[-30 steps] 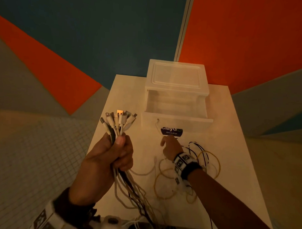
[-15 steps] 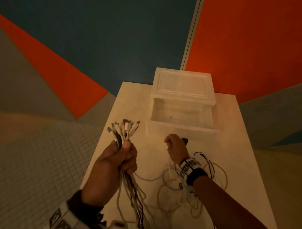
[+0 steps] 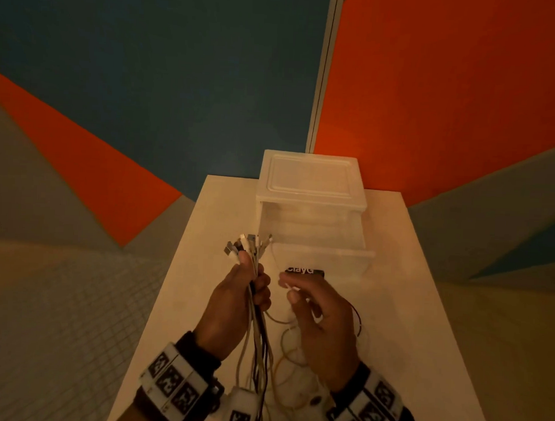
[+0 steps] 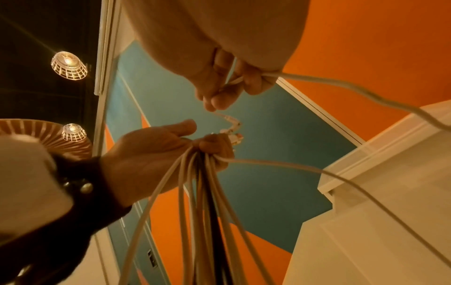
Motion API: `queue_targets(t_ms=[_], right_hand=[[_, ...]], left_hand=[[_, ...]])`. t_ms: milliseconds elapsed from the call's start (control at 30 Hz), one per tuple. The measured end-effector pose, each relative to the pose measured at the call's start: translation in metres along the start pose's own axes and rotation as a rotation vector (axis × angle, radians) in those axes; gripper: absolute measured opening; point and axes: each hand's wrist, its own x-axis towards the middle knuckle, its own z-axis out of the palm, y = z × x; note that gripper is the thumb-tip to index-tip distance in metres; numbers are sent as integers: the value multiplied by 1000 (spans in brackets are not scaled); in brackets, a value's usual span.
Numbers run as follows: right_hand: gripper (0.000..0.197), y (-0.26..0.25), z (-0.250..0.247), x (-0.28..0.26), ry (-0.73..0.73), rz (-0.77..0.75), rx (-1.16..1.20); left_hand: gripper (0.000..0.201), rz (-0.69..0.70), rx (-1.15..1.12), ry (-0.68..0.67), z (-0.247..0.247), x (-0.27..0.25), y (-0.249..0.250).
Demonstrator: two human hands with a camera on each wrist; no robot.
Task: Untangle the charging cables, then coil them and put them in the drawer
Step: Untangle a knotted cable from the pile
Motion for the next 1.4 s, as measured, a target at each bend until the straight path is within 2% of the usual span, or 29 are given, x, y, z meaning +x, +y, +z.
queue_targets(t_ms=[100, 200, 333, 467, 533, 600, 667, 767, 867, 900, 967, 1000, 1100, 1167, 1300, 1400], right_hand=[[29, 3, 0, -6, 65, -55, -22], [31, 8, 4, -9, -2, -101, -29], [30, 15, 10, -11, -55, -69, -1], [29, 19, 9, -12, -82, -60, -38], [23, 22, 8, -16, -115, 15, -5], [14, 39, 1, -21, -188, 84, 9], [19, 74, -13, -27, -217, 142, -117], [25, 150, -41, -34, -196, 306, -312], [43, 180, -54, -30, -160, 412, -370], [47, 174, -51, -22, -129, 407, -329], [26, 140, -39, -1, -81, 343, -213], [24, 117, -32, 9, -56, 280, -178], [26, 63, -11, 28, 18, 131, -142], [31, 33, -1, 27, 16, 57, -134], [22, 8, 16, 8, -141, -56, -150], [32, 24, 18, -7, -254, 1, -99]], left_hand=[[49, -11, -14, -25, 2, -1, 2], [43, 0, 18, -46, 3, -3, 2], [30, 41, 102, 13, 8, -6, -3], [29, 115, 209, 80, 10, -8, -5], [31, 181, 221, 96, 9, -7, -2], [32, 220, 123, 77, 2, -8, 9], [31, 240, 15, 24, -8, -13, 28], [31, 282, -107, -49, -22, -25, 61], [30, 307, -63, -42, -29, -30, 77], [29, 301, -2, -27, -29, -30, 75], [26, 266, 177, 1, -23, -28, 64], [26, 228, 272, 6, -18, -26, 55], [41, 87, 424, -63, 3, -24, 30], [51, 50, 384, -74, 12, -24, 21], [25, 119, 240, 66, 20, -16, 14], [17, 204, 221, 126, 19, -13, 16]])
